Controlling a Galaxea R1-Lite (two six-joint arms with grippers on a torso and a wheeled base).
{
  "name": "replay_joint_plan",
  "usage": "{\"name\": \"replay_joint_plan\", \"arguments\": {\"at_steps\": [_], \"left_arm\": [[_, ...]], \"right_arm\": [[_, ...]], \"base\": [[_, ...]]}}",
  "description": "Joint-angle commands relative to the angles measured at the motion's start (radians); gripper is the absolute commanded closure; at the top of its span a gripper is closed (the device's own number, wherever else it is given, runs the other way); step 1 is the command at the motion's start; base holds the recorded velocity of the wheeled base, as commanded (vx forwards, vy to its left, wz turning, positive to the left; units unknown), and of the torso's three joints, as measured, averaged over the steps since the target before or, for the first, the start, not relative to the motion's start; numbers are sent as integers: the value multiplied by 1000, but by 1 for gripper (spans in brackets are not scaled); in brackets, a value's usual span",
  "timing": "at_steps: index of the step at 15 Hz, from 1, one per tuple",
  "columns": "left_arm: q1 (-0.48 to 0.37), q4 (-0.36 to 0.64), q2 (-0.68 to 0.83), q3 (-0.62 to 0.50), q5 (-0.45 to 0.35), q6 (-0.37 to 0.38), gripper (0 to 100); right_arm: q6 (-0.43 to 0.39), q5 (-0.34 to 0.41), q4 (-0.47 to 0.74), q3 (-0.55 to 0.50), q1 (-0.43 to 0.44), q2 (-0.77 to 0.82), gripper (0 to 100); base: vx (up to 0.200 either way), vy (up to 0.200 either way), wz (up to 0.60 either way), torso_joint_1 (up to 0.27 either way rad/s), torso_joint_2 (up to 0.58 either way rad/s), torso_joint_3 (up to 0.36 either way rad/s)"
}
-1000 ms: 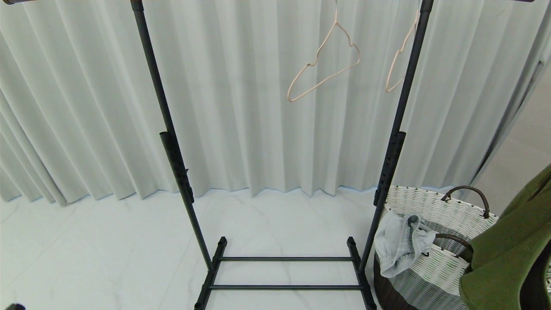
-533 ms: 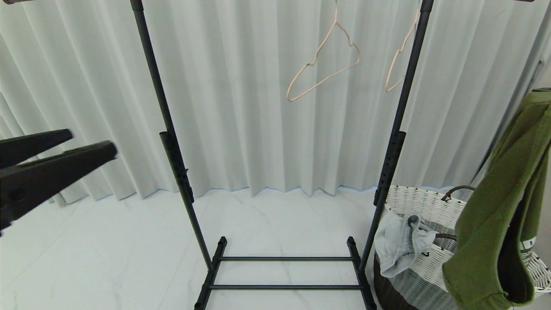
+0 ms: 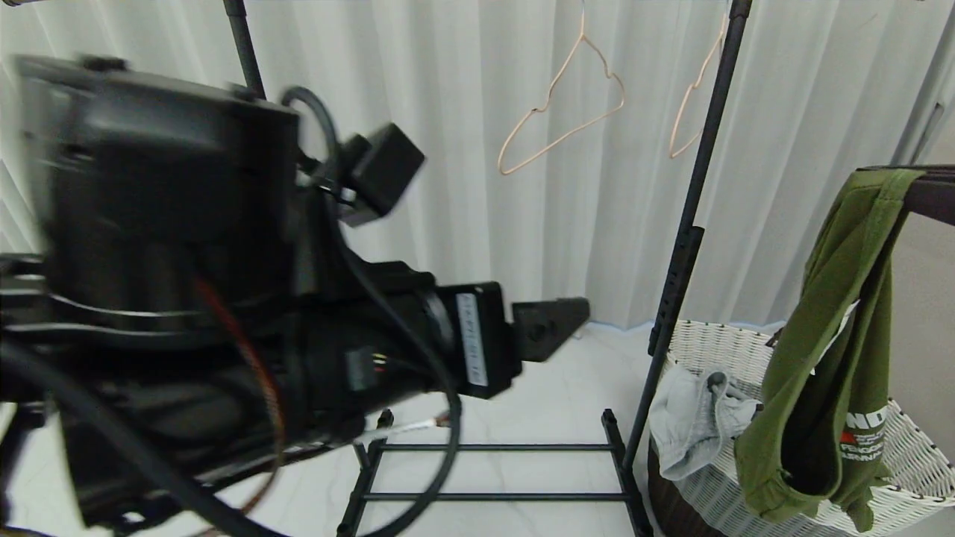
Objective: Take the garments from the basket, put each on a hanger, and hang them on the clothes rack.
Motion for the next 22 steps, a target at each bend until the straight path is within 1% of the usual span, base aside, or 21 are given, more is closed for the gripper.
{"name": "replay_joint_plan", "arguments": {"at_steps": [1,3,5,6,7,9,12,18,22], "left_arm": [[-108,-2,196,-81,25,-61,0],[-145,-2,276,-130,25,-81,0],[-195,-4,368,-214,22,-124,0],[-212,-4,419,-274,24,-151,0],[-214,-4,466,-328,27,-173,0],[-215,-4,526,-384,27,-183,0],[-215,-4,555,-388,27,-183,0],[-191,-1,635,-386,57,-179,0],[-189,2,630,-369,62,-179,0]], "right_arm": [[10,4,-1,4,0,3,100],[33,13,-1,2,2,3,100],[44,18,-1,5,2,-2,100],[49,18,-1,7,2,-5,100],[58,19,-1,5,3,-6,100],[59,21,-1,4,3,-5,100],[61,45,-1,2,3,-5,100],[59,44,-1,5,13,-16,100],[56,42,-1,5,13,-20,100]], "base": [[0,0,0,0,0,0],[0,0,0,0,0,0],[0,0,0,0,0,0],[0,0,0,0,0,0],[0,0,0,0,0,0],[0,0,0,0,0,0],[0,0,0,0,0,0],[0,0,0,0,0,0],[0,0,0,0,0,0]]}}
